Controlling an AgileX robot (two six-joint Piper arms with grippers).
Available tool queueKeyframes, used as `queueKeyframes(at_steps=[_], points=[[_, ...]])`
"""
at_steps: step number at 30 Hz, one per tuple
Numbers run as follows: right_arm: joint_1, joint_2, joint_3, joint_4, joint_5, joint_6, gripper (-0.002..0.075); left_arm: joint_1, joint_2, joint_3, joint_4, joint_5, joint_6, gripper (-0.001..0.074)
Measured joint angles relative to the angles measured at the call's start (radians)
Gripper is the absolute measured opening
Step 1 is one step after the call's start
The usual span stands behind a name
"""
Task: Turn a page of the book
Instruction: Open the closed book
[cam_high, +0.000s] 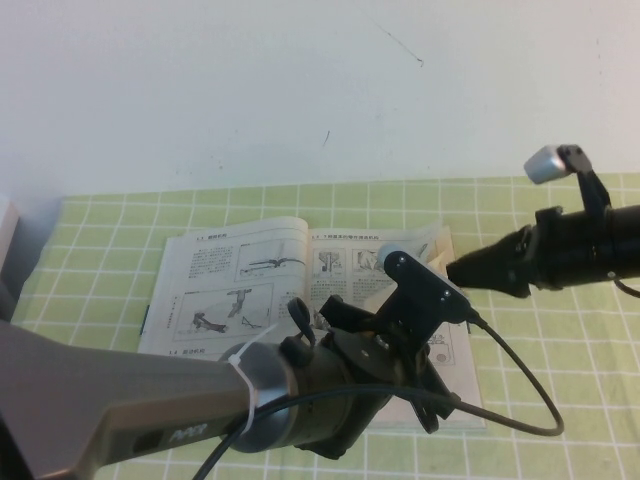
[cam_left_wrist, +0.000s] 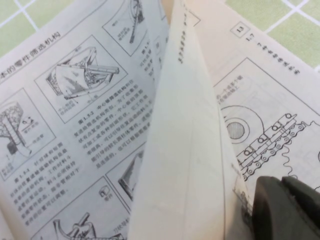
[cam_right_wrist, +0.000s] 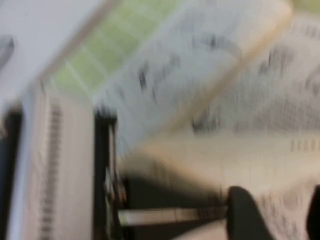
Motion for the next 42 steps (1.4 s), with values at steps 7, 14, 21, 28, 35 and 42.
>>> queueKeyframes(at_steps=[7,14,21,28,35,42], points=[[0.016,0.063,0.000,-0.203,-0.026,0.032,0.0032,0.000,0.000,0.000,-0.002,-0.002,0.001,-0.0004],[0.058,0.160,0.000,-0.210,-0.075,0.032,0.0000,0.000,0.000,0.000,-0.002,-0.004,0.005,-0.0004],[0.062,0.171,0.000,-0.210,-0.077,0.032,-0.0002,0.002,0.000,0.000,-0.122,-0.066,0.111,-0.0004],[0.062,0.171,0.000,-0.210,-0.078,0.032,-0.0002,0.037,0.000,0.000,-0.168,-0.107,0.246,-0.0004],[0.062,0.171,0.000,-0.210,-0.078,0.032,-0.0002,0.045,-0.036,0.000,-0.174,-0.200,0.279,-0.0004],[0.062,0.171,0.000,-0.210,-0.078,0.021,-0.0002,0.050,-0.052,0.000,-0.176,-0.195,0.284,-0.0004]])
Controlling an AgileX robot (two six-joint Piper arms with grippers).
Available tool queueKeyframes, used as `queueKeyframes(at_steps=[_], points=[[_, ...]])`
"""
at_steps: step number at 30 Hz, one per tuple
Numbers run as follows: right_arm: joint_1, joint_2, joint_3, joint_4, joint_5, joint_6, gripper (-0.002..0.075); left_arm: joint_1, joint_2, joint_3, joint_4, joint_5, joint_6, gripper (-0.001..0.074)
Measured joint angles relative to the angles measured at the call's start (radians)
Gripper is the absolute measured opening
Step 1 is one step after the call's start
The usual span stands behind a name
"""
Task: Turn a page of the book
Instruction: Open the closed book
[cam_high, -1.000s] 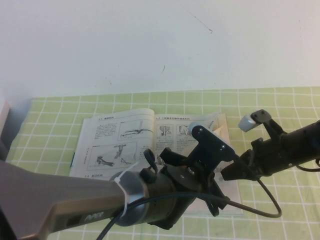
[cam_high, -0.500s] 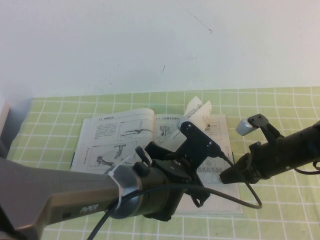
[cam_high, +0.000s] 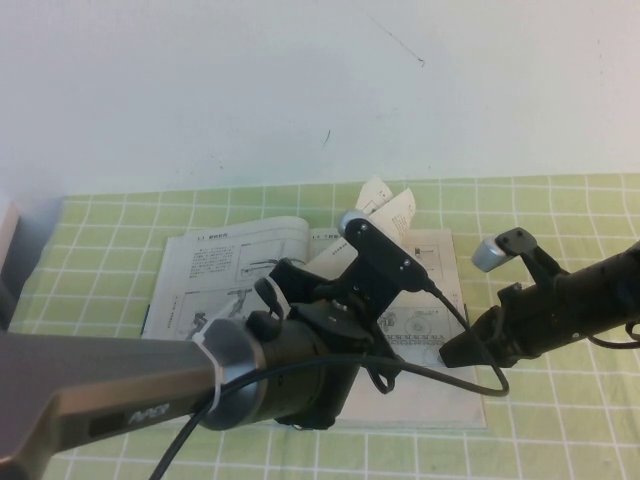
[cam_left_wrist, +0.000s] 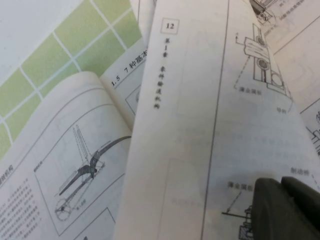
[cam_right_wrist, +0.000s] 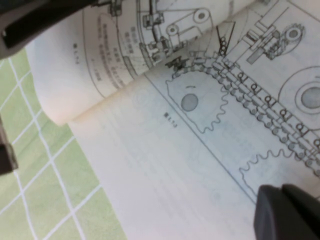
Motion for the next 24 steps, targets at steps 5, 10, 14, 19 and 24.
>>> queueKeyframes(at_steps=[5,10,14,19,24], points=[[0.000,0.002,0.000,0.038,-0.008,-0.033,-0.0002,0.048,0.000,0.012,0.000,0.063,-0.007,-0.0004],[0.002,0.002,0.000,0.112,-0.014,-0.086,-0.0002,0.124,0.000,0.049,0.000,0.140,-0.048,-0.0004],[0.022,0.029,-0.033,0.122,-0.016,-0.100,-0.0002,0.145,0.000,0.059,0.000,0.157,-0.055,-0.0004],[0.075,0.070,-0.093,0.124,-0.016,-0.098,-0.0002,0.146,0.000,0.059,0.002,0.140,-0.055,-0.0004],[0.112,0.091,-0.140,0.124,-0.016,-0.098,-0.0002,0.146,0.000,0.059,0.002,0.080,-0.055,-0.0004]])
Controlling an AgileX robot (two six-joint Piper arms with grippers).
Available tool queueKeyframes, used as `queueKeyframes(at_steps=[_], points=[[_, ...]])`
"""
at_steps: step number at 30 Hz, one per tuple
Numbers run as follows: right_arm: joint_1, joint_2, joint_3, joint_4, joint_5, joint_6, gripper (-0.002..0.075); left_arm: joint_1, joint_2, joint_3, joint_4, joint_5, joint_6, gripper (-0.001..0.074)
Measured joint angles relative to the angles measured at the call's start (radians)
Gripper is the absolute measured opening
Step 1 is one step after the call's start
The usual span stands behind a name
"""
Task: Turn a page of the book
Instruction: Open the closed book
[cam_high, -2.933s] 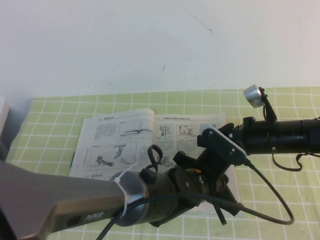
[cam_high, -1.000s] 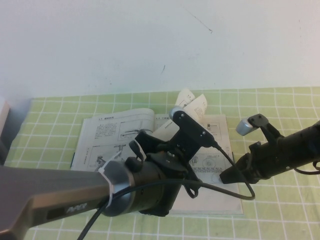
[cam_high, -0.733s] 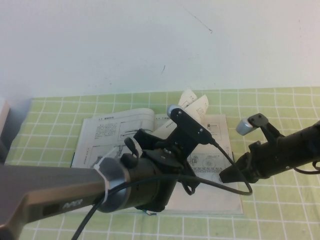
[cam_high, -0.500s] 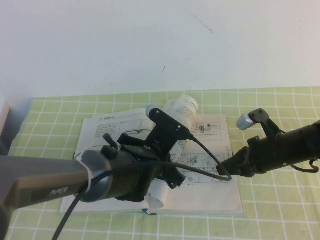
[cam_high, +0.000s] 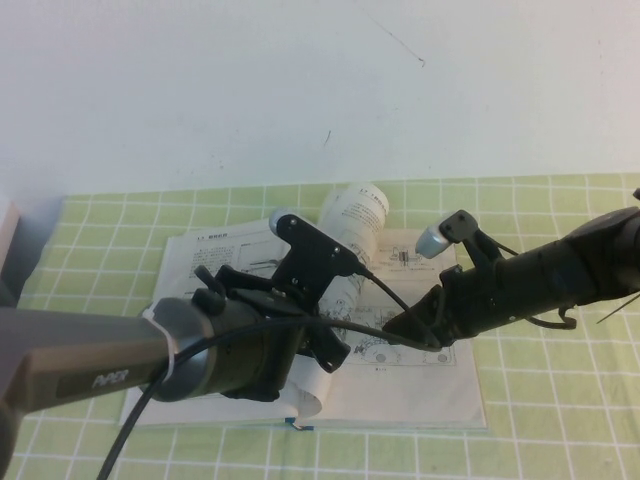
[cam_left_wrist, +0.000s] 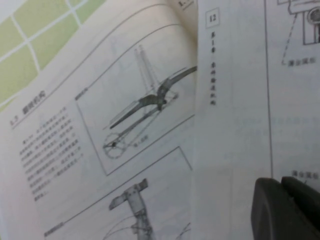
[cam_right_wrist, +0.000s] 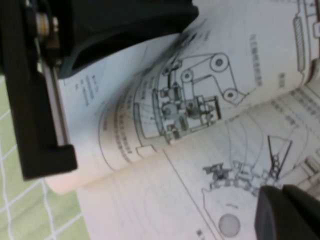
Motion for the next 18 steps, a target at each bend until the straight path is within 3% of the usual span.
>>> queueKeyframes(at_steps=[18], points=[[0.032,0.088,-0.144,0.005,-0.012,0.028,-0.0002,0.004,-0.021,0.002,-0.002,-0.113,0.000,-0.0004]])
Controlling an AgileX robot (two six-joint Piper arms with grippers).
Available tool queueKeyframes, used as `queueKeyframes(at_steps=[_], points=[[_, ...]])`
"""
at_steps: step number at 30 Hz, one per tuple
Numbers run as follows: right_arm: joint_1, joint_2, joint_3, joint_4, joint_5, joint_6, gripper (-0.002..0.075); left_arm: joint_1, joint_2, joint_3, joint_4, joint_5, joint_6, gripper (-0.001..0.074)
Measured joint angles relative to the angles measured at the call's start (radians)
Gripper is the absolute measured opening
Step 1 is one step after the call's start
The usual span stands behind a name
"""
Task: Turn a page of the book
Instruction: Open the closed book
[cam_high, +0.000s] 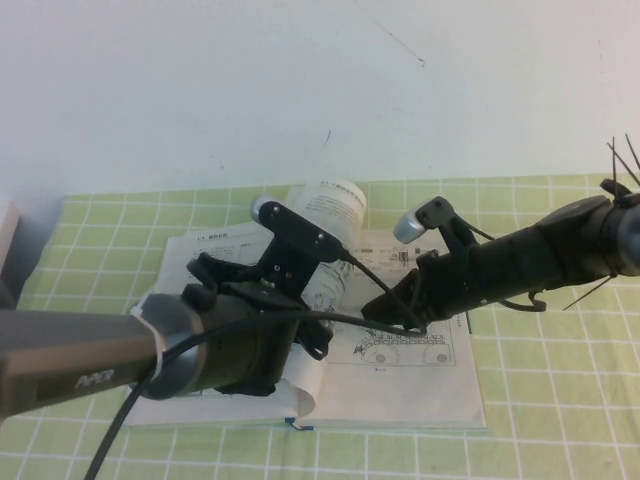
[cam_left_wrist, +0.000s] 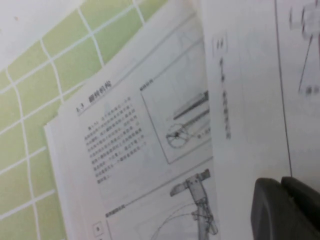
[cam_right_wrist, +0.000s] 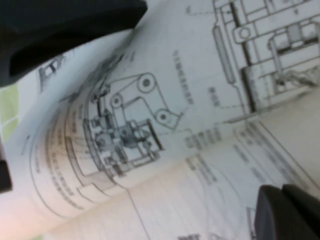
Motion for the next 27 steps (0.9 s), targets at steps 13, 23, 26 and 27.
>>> queueKeyframes(at_steps=[13,23,26,27], points=[[0.082,0.020,-0.079,0.004,-0.013,0.006,-0.0002,0.044,-0.121,0.000,-0.002,-0.016,-0.020,-0.0004],[0.072,0.010,-0.170,-0.219,0.000,0.179,-0.0002,0.044,-0.243,0.006,-0.004,0.092,-0.069,-0.0004],[0.043,-0.023,-0.202,-0.354,0.009,0.283,-0.0002,0.044,-0.287,0.006,-0.004,0.168,-0.100,-0.0004],[0.031,-0.034,-0.208,-0.392,0.009,0.315,-0.0002,0.044,-0.305,0.006,-0.004,0.204,-0.117,-0.0004]])
